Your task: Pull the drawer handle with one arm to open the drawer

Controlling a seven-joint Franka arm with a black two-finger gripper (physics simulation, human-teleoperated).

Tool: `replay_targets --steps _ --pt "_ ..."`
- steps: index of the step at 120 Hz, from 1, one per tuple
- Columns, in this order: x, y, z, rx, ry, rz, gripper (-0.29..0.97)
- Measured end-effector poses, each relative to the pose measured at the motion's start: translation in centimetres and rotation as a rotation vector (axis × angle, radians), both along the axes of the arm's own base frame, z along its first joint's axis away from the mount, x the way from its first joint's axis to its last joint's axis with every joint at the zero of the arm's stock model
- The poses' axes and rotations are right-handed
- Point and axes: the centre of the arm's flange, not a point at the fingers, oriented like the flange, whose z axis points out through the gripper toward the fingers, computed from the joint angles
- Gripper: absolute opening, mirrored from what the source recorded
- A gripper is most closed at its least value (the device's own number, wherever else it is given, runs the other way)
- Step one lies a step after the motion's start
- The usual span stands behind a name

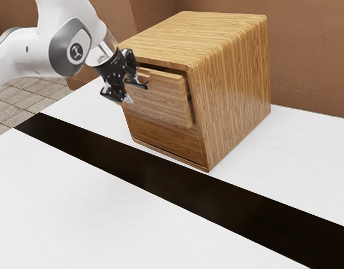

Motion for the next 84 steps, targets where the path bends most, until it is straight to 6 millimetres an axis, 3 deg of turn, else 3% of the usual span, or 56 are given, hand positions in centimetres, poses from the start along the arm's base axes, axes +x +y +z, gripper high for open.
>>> replay_targets --steps 38,84 --pt "-1.1 -0.1 1.0 -0.014 0.011 0.025 -0.02" --pt "-3.5 0.1 1.4 -0.043 0.034 0.057 -0.09"
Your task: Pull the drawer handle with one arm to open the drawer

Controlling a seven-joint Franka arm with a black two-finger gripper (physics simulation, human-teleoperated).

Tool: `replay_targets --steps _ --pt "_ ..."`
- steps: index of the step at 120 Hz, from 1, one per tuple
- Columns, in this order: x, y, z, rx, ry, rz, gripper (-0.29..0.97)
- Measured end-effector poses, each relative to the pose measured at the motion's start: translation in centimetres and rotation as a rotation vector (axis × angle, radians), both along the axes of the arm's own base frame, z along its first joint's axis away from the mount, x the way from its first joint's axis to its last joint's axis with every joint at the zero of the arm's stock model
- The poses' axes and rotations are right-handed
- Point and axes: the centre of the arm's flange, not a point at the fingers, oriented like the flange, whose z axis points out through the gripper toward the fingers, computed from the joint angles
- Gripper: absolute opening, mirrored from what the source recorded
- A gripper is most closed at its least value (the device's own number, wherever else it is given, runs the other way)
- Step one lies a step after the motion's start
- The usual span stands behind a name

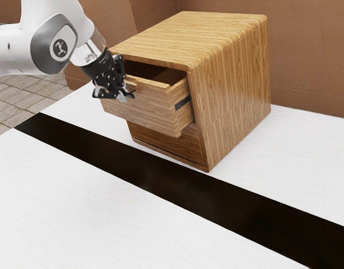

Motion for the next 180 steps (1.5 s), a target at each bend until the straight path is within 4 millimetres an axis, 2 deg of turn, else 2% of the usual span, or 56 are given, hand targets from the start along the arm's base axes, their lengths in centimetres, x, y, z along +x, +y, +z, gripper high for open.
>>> replay_targets --steps 52,88,157,180 --pt "-2.6 0.1 -0.3 -0.022 0.019 0.026 -0.11" --pt "-5.4 0.3 -0.2 -0.032 0.024 0.044 -0.1" --pt "-11.4 0.5 0.1 -0.042 0.017 0.078 -0.11" --pt "-14.6 0.5 0.4 -0.044 0.005 0.094 -0.11"
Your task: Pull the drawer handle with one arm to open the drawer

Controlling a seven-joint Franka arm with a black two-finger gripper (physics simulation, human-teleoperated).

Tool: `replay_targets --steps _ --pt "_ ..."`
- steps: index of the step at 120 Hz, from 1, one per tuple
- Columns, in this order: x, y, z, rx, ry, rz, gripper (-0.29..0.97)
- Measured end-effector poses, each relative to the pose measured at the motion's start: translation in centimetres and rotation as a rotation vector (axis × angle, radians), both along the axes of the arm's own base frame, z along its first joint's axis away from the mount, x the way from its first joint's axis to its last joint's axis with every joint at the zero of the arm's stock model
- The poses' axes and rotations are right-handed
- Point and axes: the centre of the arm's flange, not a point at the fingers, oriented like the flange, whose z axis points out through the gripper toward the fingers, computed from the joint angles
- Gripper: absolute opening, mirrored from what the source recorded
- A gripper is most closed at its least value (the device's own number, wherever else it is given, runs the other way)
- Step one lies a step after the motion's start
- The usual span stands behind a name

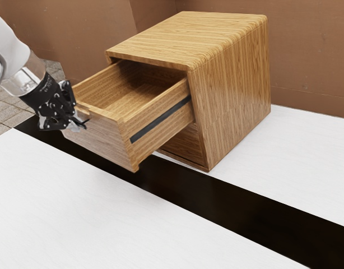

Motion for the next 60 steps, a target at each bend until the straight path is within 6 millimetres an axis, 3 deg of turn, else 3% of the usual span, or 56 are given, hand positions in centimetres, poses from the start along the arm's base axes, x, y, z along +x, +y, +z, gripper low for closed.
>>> replay_targets --steps 20,60 --pt "-1.8 -0.8 -0.1 0.014 0.0 0.008 -0.11" --pt "-2.3 -0.9 0.1 0.022 -0.005 0.021 -0.11"
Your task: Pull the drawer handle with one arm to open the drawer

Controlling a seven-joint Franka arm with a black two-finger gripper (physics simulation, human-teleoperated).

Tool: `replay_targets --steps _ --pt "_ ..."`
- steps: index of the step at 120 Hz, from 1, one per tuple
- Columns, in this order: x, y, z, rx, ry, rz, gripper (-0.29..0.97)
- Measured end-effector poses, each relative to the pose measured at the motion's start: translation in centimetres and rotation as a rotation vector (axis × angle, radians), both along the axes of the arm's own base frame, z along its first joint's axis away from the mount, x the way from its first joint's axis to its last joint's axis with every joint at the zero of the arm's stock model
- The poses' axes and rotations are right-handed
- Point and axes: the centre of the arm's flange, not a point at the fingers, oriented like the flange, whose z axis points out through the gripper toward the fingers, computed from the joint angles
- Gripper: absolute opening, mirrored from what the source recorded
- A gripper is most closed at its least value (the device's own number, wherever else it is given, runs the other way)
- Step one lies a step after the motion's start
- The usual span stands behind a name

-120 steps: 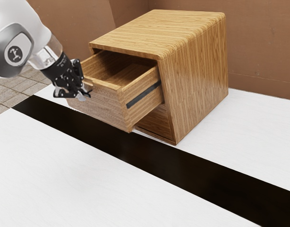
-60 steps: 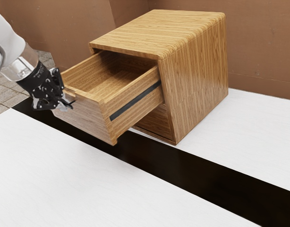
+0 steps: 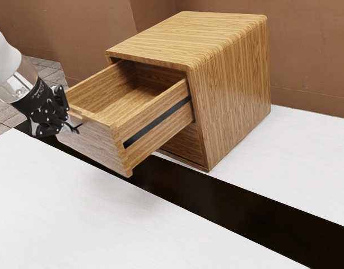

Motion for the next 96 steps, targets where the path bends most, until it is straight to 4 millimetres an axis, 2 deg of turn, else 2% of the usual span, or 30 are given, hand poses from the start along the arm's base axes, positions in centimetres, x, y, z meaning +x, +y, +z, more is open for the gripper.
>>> replay_targets --steps 22,50,64,80,86,96 --pt "0.0 0.1 -0.1 0.005 0.007 0.001 -0.11" --pt "-0.1 0.3 0.4 0.02 -0.001 -0.001 0.0" --pt "-0.6 -0.2 1.2 0.029 -0.018 -0.01 0.06" --pt "-1.6 -2.2 3.0 0.05 -0.051 -0.04 0.13" --pt "-1.8 -3.2 3.5 0.058 -0.06 -0.056 0.19" --pt "-1.2 -6.2 3.7 0.07 -0.06 -0.109 0.36"
